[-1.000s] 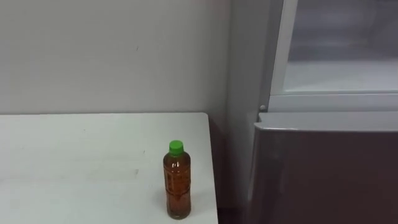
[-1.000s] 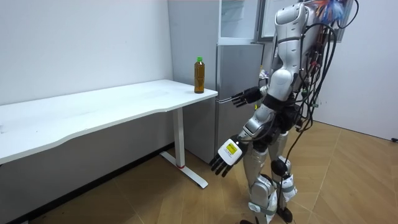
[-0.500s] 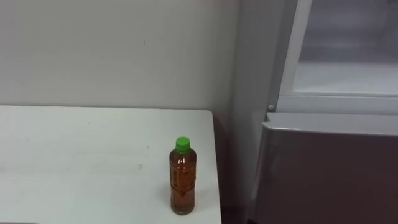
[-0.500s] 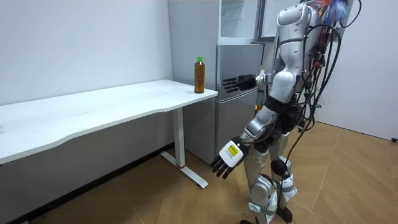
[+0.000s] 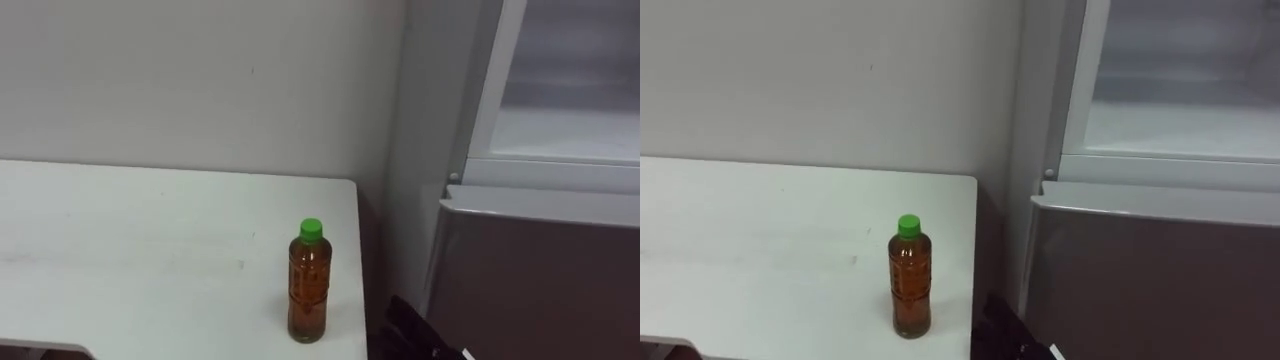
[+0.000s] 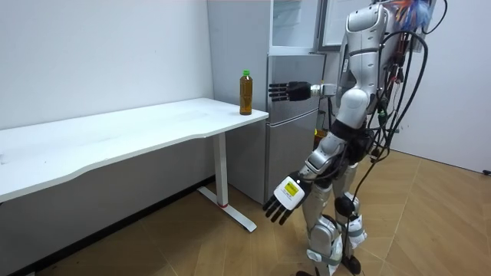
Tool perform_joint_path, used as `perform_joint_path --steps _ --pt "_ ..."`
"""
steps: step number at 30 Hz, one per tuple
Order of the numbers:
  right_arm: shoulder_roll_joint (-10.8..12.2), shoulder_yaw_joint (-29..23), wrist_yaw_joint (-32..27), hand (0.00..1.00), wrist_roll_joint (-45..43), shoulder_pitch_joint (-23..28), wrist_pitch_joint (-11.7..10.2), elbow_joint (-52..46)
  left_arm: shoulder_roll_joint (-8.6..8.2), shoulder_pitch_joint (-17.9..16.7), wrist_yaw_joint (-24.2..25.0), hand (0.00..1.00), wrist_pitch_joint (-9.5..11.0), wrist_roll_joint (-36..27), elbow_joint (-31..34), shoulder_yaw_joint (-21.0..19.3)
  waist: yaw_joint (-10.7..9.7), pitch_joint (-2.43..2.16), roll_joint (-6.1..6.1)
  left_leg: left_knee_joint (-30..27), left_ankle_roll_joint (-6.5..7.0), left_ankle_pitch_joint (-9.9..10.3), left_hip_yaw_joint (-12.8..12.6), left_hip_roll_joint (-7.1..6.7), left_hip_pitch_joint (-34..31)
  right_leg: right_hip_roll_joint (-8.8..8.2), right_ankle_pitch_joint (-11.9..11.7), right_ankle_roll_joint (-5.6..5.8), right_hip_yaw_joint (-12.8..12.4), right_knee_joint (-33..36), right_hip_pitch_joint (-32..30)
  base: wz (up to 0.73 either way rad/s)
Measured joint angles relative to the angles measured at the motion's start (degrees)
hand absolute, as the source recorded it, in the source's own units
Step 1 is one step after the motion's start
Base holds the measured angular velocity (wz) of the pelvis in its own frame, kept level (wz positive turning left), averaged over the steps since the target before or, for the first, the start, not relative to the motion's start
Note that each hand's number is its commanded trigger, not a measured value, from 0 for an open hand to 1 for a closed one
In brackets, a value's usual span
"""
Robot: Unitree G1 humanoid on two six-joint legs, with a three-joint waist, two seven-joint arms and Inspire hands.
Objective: Put the bottle in the upper fridge
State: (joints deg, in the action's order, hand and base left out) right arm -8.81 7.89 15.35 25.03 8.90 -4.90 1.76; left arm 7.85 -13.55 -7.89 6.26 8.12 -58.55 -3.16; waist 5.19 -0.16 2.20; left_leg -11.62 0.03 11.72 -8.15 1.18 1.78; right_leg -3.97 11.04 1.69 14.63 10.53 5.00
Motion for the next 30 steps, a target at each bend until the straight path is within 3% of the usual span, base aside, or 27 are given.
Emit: perform_joint_path --steps 8,15,22,30 --pt "-0.12 0.02 -3.11 0.00 -0.05 -2.93 -0.04 -0.06 0.78 -0.18 -1.96 0.00 -0.24 2.87 -2.49 0.10 0.13 0.24 0.90 -0.12 -0.03 -0.01 0.79 0.02 -0.62 0.05 -0.03 -0.03 0.84 0.07 -0.08 0.05" --pt "-0.21 0.04 -5.77 0.00 0.61 -5.96 -1.01 -0.05 1.07 -0.98 -1.67 0.00 -1.50 6.40 -3.70 0.18 1.56 0.23 1.48 -1.34 -0.04 -0.04 1.98 0.07 -2.80 0.00 -0.25 -0.23 1.76 0.11 -1.90 0.07" --pt "-0.93 1.49 -9.23 0.00 2.25 -8.77 -1.01 0.20 1.22 -1.20 -1.67 0.00 -4.37 7.69 -3.54 1.31 2.48 0.19 1.60 -1.34 -0.14 -0.23 2.21 0.13 -3.60 -0.01 -0.27 -0.25 2.70 0.14 -1.86 0.03" --pt "-1.09 3.23 -12.80 0.00 4.15 -11.68 -1.00 1.49 1.45 -1.15 -1.39 0.00 -4.96 7.71 -3.39 1.38 3.11 0.40 2.46 -1.81 -0.15 -0.27 2.86 0.09 -4.28 0.00 -0.29 -0.28 3.37 0.12 -2.04 0.03"
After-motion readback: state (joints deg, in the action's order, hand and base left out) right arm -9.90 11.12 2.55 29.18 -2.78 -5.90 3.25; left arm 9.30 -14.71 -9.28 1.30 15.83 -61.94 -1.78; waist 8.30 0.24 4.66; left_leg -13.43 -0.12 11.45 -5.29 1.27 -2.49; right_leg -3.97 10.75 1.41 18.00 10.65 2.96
